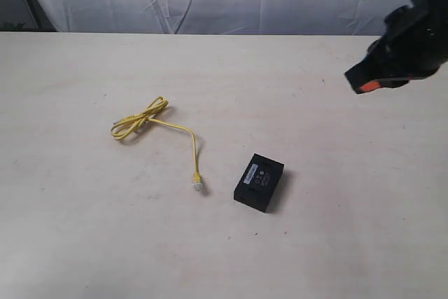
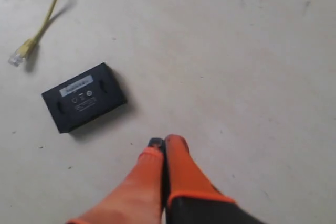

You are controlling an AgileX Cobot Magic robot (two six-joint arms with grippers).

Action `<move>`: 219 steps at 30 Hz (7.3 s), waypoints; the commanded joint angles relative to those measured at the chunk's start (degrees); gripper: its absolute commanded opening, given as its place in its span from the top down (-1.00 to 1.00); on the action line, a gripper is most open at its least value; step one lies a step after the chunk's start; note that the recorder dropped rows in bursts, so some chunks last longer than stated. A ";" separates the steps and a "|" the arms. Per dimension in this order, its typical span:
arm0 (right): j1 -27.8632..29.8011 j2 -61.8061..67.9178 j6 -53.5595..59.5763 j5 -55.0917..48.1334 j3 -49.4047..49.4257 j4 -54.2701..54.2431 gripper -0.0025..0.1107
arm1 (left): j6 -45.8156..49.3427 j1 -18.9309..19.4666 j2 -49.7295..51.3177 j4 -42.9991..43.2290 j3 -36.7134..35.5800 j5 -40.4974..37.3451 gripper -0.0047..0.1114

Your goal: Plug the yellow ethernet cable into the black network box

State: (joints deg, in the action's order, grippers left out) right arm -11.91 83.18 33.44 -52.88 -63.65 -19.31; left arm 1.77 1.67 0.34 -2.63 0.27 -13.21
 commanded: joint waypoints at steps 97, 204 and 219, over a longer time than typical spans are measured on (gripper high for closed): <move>-21.40 42.29 -0.85 -17.08 -25.82 18.18 0.97 | -0.19 -0.01 -0.34 0.19 -0.27 -0.05 0.92; -16.45 22.09 -6.02 -6.15 -14.50 10.06 0.97 | -0.19 -0.01 -0.34 0.19 -0.27 -0.05 0.92; 3.37 22.30 13.89 0.80 -4.61 -8.17 0.97 | -0.19 -0.01 -0.34 5.04 -0.27 0.40 0.92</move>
State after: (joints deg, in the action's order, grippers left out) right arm -11.33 103.98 40.86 -51.94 -68.43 -22.15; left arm 1.77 1.67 0.34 1.88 0.27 -13.21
